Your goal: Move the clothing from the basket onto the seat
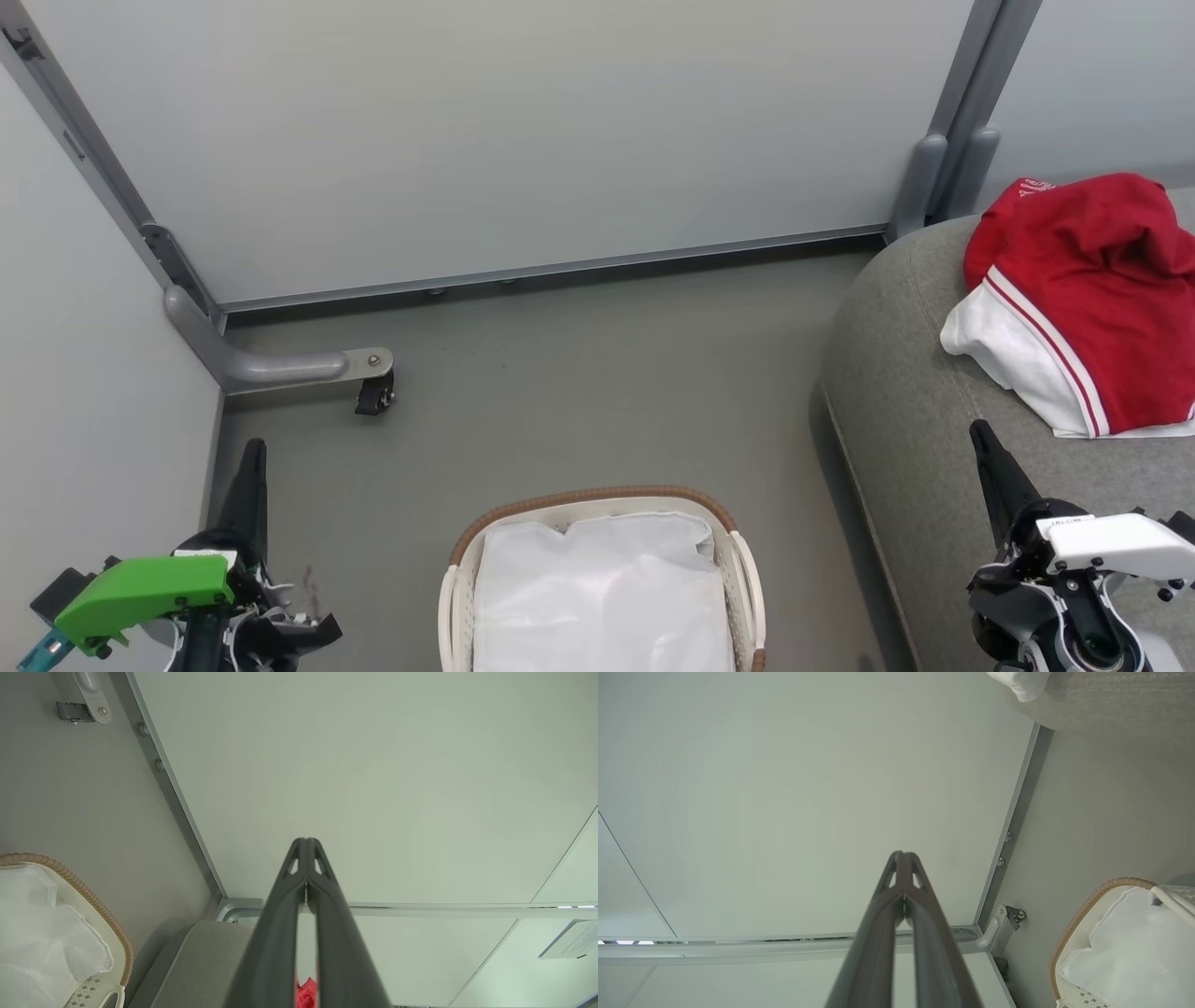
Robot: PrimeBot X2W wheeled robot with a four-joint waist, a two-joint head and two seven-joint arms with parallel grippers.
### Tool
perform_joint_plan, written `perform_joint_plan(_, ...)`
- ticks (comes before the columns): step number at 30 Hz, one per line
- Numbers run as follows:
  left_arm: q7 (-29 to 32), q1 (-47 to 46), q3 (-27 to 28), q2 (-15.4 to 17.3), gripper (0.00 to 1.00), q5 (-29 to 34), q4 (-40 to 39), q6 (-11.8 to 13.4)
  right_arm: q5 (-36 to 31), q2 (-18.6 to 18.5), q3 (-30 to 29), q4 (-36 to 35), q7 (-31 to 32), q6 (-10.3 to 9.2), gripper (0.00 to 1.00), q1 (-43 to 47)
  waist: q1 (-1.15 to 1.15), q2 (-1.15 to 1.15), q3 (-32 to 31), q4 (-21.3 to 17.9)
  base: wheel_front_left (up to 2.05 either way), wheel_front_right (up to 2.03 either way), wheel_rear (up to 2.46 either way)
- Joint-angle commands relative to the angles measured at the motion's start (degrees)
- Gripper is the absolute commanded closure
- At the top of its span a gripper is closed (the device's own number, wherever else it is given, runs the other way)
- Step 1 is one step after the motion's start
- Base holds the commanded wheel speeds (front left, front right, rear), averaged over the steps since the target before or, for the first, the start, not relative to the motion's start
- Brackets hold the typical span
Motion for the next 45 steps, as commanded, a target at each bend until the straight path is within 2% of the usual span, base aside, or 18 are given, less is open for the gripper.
perform_joint_plan(1, 0.37, -0.92, 0.36, 0.33, 1.00, -1.25, -0.24, -0.40, 1.16, -0.37, -0.23, -0.29, 0.48, -0.04, 1.00, -0.51, 0.00, 0.00, -0.02, 0.01, 0.00, 0.00, 0.00)
perform_joint_plan(45, 0.60, -0.87, 0.39, 0.33, 1.00, -1.57, -0.25, -0.39, 1.62, -0.36, -0.26, -0.29, 0.55, -0.04, 1.00, -0.48, 0.00, 0.00, -0.05, 0.02, 0.00, 0.00, 0.00)
